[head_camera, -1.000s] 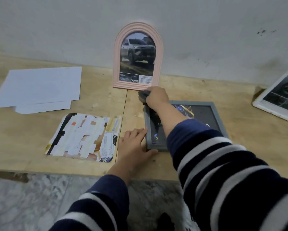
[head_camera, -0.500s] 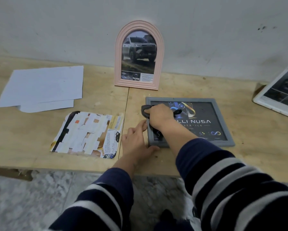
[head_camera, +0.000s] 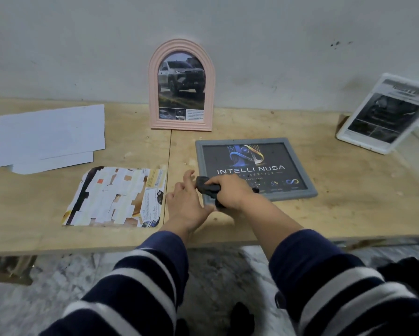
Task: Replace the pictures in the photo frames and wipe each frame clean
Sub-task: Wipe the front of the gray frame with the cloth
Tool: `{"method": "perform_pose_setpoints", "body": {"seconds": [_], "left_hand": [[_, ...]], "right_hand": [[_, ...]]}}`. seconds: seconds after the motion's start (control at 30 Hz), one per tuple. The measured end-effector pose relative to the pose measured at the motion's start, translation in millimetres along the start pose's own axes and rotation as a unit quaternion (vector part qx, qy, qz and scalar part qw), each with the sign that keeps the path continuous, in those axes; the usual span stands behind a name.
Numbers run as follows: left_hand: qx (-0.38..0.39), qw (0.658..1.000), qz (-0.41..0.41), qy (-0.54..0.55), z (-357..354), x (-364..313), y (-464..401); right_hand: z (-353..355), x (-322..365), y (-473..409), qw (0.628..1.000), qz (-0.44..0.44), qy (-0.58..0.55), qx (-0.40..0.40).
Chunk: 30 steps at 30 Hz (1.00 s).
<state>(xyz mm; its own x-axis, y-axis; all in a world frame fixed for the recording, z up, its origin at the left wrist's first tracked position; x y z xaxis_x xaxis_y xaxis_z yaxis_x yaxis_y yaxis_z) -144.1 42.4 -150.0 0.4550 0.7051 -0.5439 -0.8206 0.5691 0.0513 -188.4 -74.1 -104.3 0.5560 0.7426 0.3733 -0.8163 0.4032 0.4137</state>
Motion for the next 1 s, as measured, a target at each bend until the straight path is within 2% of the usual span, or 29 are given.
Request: {"method": "perform_pose_setpoints", "body": {"seconds": [0.07, 0.13, 0.23, 0.3, 0.47, 0.57, 0.73, 0.8, 1.0], "left_hand": [[0.004, 1.000, -0.003, -0.009, 2, -4, 1], [0.015, 1.000, -0.011, -0.020, 2, -7, 1], [0.020, 0.999, -0.027, -0.025, 1, -6, -1], [0.027, 0.998, -0.033, -0.042, 3, -7, -5], [0.058, 0.986, -0.092, -0.128, 6, -15, -16], [0.070, 0.976, -0.098, -0.182, 5, -15, -25], [0.075, 0.973, -0.090, -0.197, 7, -16, -29], [0.074, 0.973, -0.086, -0.201, 6, -14, -29], [0.088, 0.970, -0.079, -0.212, 8, -17, -28]], "right_hand": [[7, -2, 1, 1.000, -0.005, -0.021, 0.023], [19, -9, -1, 0.995, -0.025, -0.089, 0.038], [44, -26, -14, 0.977, -0.060, -0.205, -0.021], [59, -31, -22, 0.971, -0.068, -0.224, -0.058], [64, -14, -46, 0.984, -0.026, -0.161, -0.067], [56, -2, -80, 0.993, 0.007, -0.040, -0.114], [11, 1, -92, 0.982, 0.045, 0.167, -0.070], [7, -2, -87, 0.978, 0.052, 0.188, -0.076], [13, -8, -67, 0.974, 0.081, 0.210, -0.028]]}}
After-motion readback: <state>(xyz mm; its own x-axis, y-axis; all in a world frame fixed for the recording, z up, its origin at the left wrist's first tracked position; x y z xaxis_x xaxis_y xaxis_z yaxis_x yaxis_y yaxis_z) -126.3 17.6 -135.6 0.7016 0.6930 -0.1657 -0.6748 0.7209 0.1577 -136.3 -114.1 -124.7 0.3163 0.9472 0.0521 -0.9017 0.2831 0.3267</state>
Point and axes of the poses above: each hand's wrist, its own y-axis away from the middle knuckle, its own z-axis out of the back of the hand, x = y × z, the point moved 4 cm from there along -y, towards the middle knuckle, and after that the axes turned 4 degrees about -z, right-handed, at the moved point
